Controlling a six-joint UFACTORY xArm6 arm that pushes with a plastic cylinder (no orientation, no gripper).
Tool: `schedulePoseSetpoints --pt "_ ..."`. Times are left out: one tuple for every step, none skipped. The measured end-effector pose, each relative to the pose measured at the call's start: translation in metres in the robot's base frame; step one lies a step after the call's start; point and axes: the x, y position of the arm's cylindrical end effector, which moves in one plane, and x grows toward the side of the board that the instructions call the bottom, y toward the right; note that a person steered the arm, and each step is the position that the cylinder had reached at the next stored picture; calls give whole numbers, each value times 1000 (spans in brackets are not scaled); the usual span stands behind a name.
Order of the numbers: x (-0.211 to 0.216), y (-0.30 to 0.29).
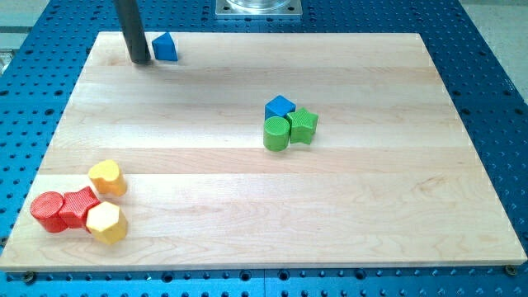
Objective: Move the triangle to the cube
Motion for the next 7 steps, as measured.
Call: schedulePoseSetpoints --pt "-20 4" --pt "-20 69" --pt "-10 120" --pt "-10 163" --pt "-4 156" --pt "21 149" --pt "56 149"
